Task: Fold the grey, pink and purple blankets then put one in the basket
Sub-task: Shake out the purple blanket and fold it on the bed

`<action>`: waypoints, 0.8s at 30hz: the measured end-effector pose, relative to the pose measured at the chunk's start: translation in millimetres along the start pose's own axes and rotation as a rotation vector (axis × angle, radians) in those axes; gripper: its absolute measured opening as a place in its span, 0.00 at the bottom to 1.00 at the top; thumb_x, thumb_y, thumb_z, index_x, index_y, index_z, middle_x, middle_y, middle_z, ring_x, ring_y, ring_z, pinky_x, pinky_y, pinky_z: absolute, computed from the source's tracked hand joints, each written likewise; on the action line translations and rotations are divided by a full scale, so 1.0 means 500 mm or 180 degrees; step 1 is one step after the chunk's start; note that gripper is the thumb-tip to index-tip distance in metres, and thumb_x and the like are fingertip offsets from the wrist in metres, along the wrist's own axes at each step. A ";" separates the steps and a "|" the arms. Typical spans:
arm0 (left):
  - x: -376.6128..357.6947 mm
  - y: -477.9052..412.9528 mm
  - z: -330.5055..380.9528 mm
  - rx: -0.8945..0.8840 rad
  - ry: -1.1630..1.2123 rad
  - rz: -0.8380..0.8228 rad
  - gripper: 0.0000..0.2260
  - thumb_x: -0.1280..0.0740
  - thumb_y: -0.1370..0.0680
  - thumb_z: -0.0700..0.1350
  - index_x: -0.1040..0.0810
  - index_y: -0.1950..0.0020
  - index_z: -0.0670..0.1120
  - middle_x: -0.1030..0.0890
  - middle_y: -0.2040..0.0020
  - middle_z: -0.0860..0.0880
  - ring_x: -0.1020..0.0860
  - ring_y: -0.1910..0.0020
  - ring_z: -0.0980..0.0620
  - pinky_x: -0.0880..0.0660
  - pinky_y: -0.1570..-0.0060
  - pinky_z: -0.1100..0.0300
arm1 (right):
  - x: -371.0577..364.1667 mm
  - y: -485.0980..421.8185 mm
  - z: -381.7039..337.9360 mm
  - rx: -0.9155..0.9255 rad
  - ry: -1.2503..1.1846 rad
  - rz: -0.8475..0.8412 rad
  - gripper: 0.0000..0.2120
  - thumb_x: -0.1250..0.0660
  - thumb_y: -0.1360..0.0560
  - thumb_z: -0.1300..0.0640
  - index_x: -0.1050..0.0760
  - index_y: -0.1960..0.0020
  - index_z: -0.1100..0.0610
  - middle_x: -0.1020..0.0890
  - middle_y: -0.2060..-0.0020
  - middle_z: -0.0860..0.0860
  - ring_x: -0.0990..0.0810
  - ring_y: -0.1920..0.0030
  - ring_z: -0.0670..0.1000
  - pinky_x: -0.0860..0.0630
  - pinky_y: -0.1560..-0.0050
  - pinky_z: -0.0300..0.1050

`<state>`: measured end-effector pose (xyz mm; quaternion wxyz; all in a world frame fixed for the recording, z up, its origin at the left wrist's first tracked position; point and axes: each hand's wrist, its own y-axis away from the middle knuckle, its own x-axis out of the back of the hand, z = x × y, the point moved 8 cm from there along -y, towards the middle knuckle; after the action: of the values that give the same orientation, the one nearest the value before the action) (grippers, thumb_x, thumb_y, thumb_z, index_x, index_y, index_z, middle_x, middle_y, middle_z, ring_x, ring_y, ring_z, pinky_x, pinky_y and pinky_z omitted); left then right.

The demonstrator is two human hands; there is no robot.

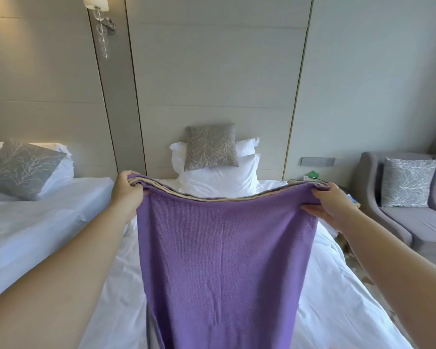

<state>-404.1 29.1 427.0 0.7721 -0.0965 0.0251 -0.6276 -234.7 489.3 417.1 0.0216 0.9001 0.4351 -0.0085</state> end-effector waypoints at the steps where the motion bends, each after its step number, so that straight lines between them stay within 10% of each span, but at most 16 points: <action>1: -0.015 -0.030 0.008 -0.0056 0.0023 -0.0005 0.13 0.41 0.23 0.34 0.31 0.45 0.50 0.23 0.40 0.39 0.20 0.46 0.40 0.23 0.42 0.46 | -0.008 -0.024 -0.016 0.0132 0.0019 0.0103 0.11 0.38 0.21 0.63 0.31 0.39 0.61 0.28 0.46 0.57 0.21 0.60 0.55 0.18 0.67 0.43; 8: -0.077 -0.222 0.163 -0.0803 0.0416 0.0313 0.13 0.41 0.24 0.33 0.29 0.44 0.47 0.23 0.43 0.41 0.22 0.43 0.42 0.24 0.41 0.46 | -0.072 -0.162 -0.214 0.1301 -0.0665 0.0188 0.11 0.41 0.22 0.68 0.34 0.55 0.53 0.29 0.57 0.52 0.24 0.51 0.53 0.20 0.53 0.41; 14: -0.091 -0.252 0.297 -0.1515 0.0809 0.0627 0.15 0.32 0.26 0.36 0.31 0.54 0.56 0.25 0.53 0.53 0.26 0.57 0.57 0.29 0.57 0.71 | -0.048 -0.212 -0.329 0.2017 -0.1237 0.0251 0.12 0.42 0.22 0.68 0.34 0.56 0.51 0.28 0.56 0.50 0.24 0.51 0.51 0.20 0.46 0.43; 19: -0.112 -0.238 0.141 -0.0957 0.0330 0.0514 0.15 0.36 0.25 0.30 0.29 0.45 0.47 0.26 0.55 0.51 0.28 0.66 0.64 0.30 0.69 0.78 | -0.033 -0.261 -0.166 0.1426 0.0166 0.0442 0.07 0.37 0.23 0.66 0.32 0.54 0.55 0.27 0.57 0.54 0.24 0.53 0.52 0.20 0.53 0.41; 24: -0.085 -0.151 -0.016 -0.0435 0.0023 0.0277 0.15 0.33 0.26 0.32 0.26 0.42 0.44 0.24 0.50 0.48 0.24 0.55 0.52 0.27 0.59 0.69 | 0.003 -0.198 0.017 0.0942 0.0222 0.0428 0.06 0.37 0.23 0.66 0.29 0.54 0.56 0.26 0.58 0.53 0.23 0.53 0.52 0.20 0.60 0.35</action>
<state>-487.2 55.1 429.3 0.7902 -0.1455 0.0749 -0.5906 -311.2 551.7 405.2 -0.1259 0.9203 0.3683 -0.0398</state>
